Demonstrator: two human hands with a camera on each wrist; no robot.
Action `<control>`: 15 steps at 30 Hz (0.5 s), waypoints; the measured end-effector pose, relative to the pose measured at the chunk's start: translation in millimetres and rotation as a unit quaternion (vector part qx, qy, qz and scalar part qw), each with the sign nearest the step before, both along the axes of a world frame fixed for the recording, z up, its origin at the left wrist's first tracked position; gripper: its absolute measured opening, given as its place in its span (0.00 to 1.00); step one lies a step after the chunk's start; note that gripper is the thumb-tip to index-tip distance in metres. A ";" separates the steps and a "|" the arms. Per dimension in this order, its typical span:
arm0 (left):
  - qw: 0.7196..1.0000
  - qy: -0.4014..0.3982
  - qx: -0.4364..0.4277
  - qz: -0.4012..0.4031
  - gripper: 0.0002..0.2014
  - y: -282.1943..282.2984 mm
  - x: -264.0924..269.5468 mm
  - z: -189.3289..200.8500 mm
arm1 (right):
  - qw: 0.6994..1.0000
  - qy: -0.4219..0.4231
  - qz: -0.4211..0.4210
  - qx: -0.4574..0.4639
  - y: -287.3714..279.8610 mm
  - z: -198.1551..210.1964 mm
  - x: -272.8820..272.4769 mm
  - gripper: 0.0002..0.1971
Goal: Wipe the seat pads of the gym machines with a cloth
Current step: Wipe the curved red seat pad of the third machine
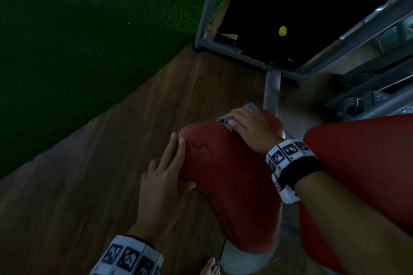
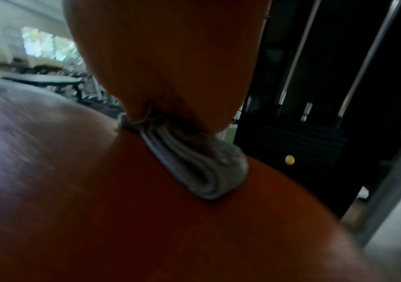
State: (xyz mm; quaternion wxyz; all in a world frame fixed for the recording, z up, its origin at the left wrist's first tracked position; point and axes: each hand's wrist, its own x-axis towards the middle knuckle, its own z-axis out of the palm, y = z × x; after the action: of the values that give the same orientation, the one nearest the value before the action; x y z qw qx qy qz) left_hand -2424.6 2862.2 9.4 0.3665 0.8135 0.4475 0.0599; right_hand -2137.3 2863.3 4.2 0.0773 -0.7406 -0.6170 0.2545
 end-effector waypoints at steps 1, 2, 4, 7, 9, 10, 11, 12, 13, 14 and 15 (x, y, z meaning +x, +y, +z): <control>1.000 -0.011 -0.002 -0.004 0.51 0.9 -1.0 -2.1 | 1.000 -0.003 -0.006 -0.008 4.1 1.1 -8.2 0.16; 1.000 -0.023 -0.008 -0.008 0.51 1.6 -2.7 -4.5 | 1.000 0.004 -0.005 -0.023 9.3 2.1 -18.6 0.17; 0.999 -0.048 -0.016 -0.009 0.50 2.0 -6.0 -8.3 | 0.998 0.035 0.021 -0.048 21.1 1.5 -40.1 0.18; 0.993 -0.106 -0.027 0.041 0.46 -4.6 -9.2 -11.5 | 0.993 0.079 0.067 -0.063 33.3 1.6 -59.6 0.20; 0.987 -0.139 -0.037 0.073 0.41 -11.4 -12.6 -12.7 | 0.989 0.123 0.052 -0.064 35.6 2.9 -57.0 0.19; 0.985 -0.150 -0.031 0.082 0.38 -14.0 -14.5 -13.3 | 0.988 0.138 0.026 -0.065 35.2 3.2 -52.1 0.18; 0.983 -0.157 -0.025 0.088 0.36 -15.5 -16.5 -14.1 | 0.988 0.141 -0.002 -0.069 34.9 2.3 -47.0 0.18; 0.982 -0.161 -0.023 0.091 0.35 -15.9 -18.6 -14.8 | 0.988 0.134 -0.023 -0.072 34.9 1.3 -44.3 0.18; 0.982 -0.161 -0.024 0.092 0.34 -15.4 -19.8 -15.1 | 0.990 0.121 -0.029 -0.073 34.7 0.8 -44.6 0.19; 0.983 -0.158 -0.024 0.090 0.34 -14.0 -21.2 -15.6 | 0.991 0.108 -0.022 -0.070 34.8 0.2 -48.7 0.20; 0.984 -0.151 -0.020 0.088 0.33 -12.4 -22.2 -15.9 | 0.993 0.099 -0.007 -0.063 34.2 0.8 -55.7 0.22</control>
State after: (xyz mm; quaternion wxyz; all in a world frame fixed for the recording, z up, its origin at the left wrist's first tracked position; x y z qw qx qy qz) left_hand -2446.8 2849.9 -6.5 0.4392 0.7453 0.4579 0.2047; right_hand -2193.0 2897.5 5.0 0.0932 -0.7193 -0.5841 0.3642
